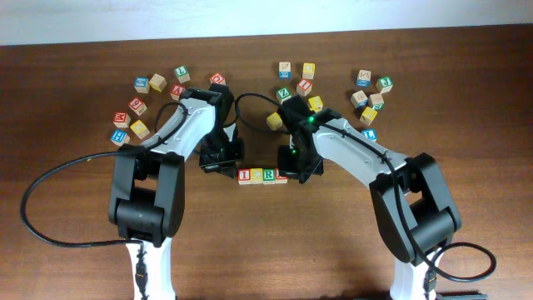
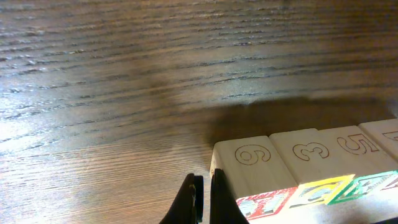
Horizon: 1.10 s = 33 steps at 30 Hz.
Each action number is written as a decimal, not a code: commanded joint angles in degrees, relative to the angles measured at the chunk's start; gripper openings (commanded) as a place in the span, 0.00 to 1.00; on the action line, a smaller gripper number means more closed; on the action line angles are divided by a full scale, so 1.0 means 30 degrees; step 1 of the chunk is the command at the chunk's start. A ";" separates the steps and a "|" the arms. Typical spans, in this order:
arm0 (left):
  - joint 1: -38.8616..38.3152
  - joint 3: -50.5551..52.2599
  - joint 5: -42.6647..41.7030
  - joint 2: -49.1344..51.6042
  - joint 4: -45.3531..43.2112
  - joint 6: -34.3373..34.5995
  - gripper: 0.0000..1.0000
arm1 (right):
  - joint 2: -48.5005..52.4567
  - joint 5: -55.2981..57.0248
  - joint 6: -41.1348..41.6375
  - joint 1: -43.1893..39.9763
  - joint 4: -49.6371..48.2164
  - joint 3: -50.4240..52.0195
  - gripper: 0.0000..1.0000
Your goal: Spell out ICRA
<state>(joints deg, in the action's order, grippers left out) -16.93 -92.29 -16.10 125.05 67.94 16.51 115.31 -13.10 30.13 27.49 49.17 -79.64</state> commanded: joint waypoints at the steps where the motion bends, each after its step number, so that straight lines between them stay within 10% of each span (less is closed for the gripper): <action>1: -0.0168 0.0124 -0.0583 0.0204 -0.0153 0.0197 0.00 | -0.0131 -0.0809 0.0204 0.0087 -0.0058 0.0124 0.04; 33: 0.2608 -0.2506 0.3592 0.0204 0.0911 0.1260 0.00 | -0.0160 -0.1909 -0.0423 0.1319 0.5209 -0.2200 0.04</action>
<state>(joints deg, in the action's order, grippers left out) -10.07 -98.65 -9.10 125.27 71.61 17.02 115.35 -17.08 28.05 27.40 65.54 -86.26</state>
